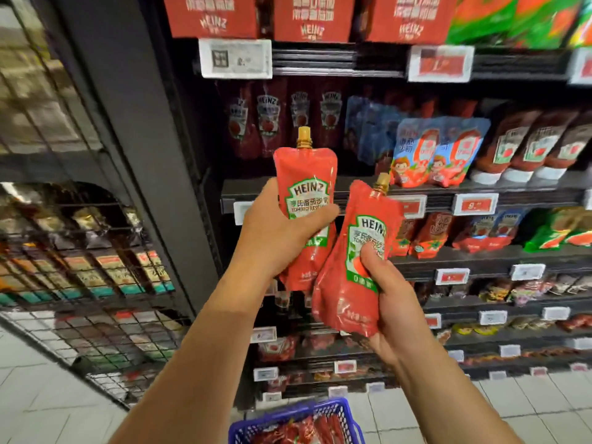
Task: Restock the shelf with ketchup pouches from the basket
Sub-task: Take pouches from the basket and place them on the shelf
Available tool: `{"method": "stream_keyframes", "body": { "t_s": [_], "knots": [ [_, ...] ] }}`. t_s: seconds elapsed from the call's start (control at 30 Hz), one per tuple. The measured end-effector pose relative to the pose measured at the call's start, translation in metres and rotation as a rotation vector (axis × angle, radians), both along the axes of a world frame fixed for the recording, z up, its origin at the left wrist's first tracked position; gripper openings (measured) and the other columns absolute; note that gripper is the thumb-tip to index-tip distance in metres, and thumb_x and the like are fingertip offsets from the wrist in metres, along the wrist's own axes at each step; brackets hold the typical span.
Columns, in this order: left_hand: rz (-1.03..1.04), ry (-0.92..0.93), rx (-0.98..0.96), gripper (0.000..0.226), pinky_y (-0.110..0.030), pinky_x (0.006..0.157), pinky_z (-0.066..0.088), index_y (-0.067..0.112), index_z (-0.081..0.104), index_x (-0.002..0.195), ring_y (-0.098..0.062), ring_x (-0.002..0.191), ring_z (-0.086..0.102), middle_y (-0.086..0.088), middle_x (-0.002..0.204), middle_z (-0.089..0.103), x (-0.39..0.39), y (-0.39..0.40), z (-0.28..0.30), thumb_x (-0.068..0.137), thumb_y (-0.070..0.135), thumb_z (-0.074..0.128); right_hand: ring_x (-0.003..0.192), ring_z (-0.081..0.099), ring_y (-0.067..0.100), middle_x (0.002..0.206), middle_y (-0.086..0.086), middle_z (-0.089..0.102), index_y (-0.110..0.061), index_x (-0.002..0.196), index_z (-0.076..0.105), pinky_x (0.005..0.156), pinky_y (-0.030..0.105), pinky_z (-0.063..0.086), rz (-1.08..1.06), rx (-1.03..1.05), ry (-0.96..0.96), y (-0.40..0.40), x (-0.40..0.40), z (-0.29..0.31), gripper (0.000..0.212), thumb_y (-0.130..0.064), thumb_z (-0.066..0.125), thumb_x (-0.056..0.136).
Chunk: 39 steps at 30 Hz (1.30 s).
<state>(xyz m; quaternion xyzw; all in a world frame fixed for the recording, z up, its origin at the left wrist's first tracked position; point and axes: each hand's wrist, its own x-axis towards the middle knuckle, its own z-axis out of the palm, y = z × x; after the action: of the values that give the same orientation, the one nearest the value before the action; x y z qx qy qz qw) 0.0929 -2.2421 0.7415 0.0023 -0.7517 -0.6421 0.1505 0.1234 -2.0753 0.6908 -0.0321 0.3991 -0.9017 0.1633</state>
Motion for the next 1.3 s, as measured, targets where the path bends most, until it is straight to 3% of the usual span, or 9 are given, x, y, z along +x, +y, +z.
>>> {"method": "stream_keyframes", "body": {
  "t_s": [0.27,0.47,0.7,0.87,0.93,1.0,1.13,1.23,1.3],
  "knots": [
    [-0.038,0.063,0.094,0.039,-0.041,0.084,0.06,0.029,0.06,0.117,-0.01,0.094,0.074,0.009,0.104,0.075,-0.027,-0.046,-0.002,0.083,0.029,0.079,0.106,0.07,0.034,0.121,0.02,0.069,-0.01,0.121,0.068,0.084,0.046,0.058,0.0,0.228,0.089,-0.034,-0.032,0.018,0.047,-0.041,0.072,0.087],
    [0.046,0.075,0.138,0.03,-0.036,0.079,0.06,0.039,0.055,0.108,-0.007,0.092,0.073,0.014,0.101,0.073,-0.056,-0.06,-0.002,0.083,0.041,0.072,0.101,0.073,0.029,0.113,0.013,0.074,-0.022,0.105,0.075,0.074,0.038,0.06,-0.05,0.428,0.14,-0.031,-0.071,0.032,0.034,-0.05,0.066,0.087],
    [0.049,0.016,0.337,0.036,-0.036,0.066,0.059,0.023,0.056,0.115,-0.021,0.085,0.076,-0.002,0.097,0.075,-0.107,-0.051,0.009,0.084,0.036,0.069,0.08,0.075,0.025,0.095,0.013,0.076,-0.012,0.107,0.07,0.063,0.037,0.059,-0.081,0.517,0.174,-0.005,-0.137,0.057,0.029,-0.037,0.065,0.095],
    [0.113,-0.179,0.185,0.042,-0.037,0.059,0.051,0.005,0.051,0.091,-0.024,0.063,0.066,-0.01,0.074,0.065,-0.141,-0.032,0.03,0.077,0.044,0.058,0.075,0.075,0.023,0.092,0.012,0.077,-0.011,0.111,0.066,0.06,0.035,0.058,-0.087,0.485,0.158,0.004,-0.175,0.065,0.03,-0.036,0.064,0.096],
    [0.107,-0.21,0.124,0.027,-0.041,0.061,0.044,0.007,0.053,0.083,-0.027,0.062,0.056,-0.015,0.071,0.056,-0.153,-0.024,0.036,0.082,0.034,0.051,0.071,0.074,0.021,0.087,0.009,0.077,-0.013,0.106,0.068,0.057,0.033,0.057,-0.078,0.461,0.135,0.008,-0.187,0.065,0.028,-0.038,0.065,0.095],
    [0.184,-0.222,0.064,0.027,-0.046,0.065,0.051,-0.001,0.061,0.078,-0.033,0.069,0.065,-0.016,0.075,0.065,-0.165,-0.022,0.039,0.084,0.022,0.048,0.07,0.074,0.019,0.085,0.008,0.076,-0.013,0.104,0.069,0.057,0.032,0.056,-0.074,0.444,0.119,0.009,-0.195,0.063,0.028,-0.04,0.066,0.094],
    [0.379,-0.192,-0.047,0.025,-0.045,0.089,0.057,0.009,0.067,0.095,-0.037,0.102,0.068,-0.018,0.111,0.071,-0.195,-0.023,0.046,0.091,0.029,0.053,0.072,0.075,0.02,0.088,0.009,0.077,-0.011,0.113,0.066,0.058,0.032,0.056,-0.087,0.431,0.069,0.01,-0.209,0.058,0.041,-0.044,0.07,0.089],
    [0.384,-0.061,-0.173,0.056,-0.047,0.103,0.048,0.012,0.056,0.133,-0.038,0.121,0.058,-0.019,0.136,0.059,-0.216,-0.019,0.045,0.092,0.05,0.055,0.073,0.075,0.023,0.089,0.009,0.077,-0.009,0.118,0.063,0.06,0.035,0.057,-0.106,0.463,0.059,0.008,-0.219,0.058,0.055,-0.051,0.07,0.082],
    [0.423,-0.023,-0.324,0.064,-0.043,0.107,0.042,0.007,0.041,0.149,-0.04,0.128,0.052,-0.024,0.142,0.053,-0.228,-0.018,0.037,0.1,0.046,0.052,0.071,0.075,0.023,0.084,0.008,0.077,-0.008,0.118,0.062,0.06,0.035,0.057,-0.129,0.496,0.054,0.007,-0.225,0.06,0.061,-0.053,0.069,0.078]
  ]
}}
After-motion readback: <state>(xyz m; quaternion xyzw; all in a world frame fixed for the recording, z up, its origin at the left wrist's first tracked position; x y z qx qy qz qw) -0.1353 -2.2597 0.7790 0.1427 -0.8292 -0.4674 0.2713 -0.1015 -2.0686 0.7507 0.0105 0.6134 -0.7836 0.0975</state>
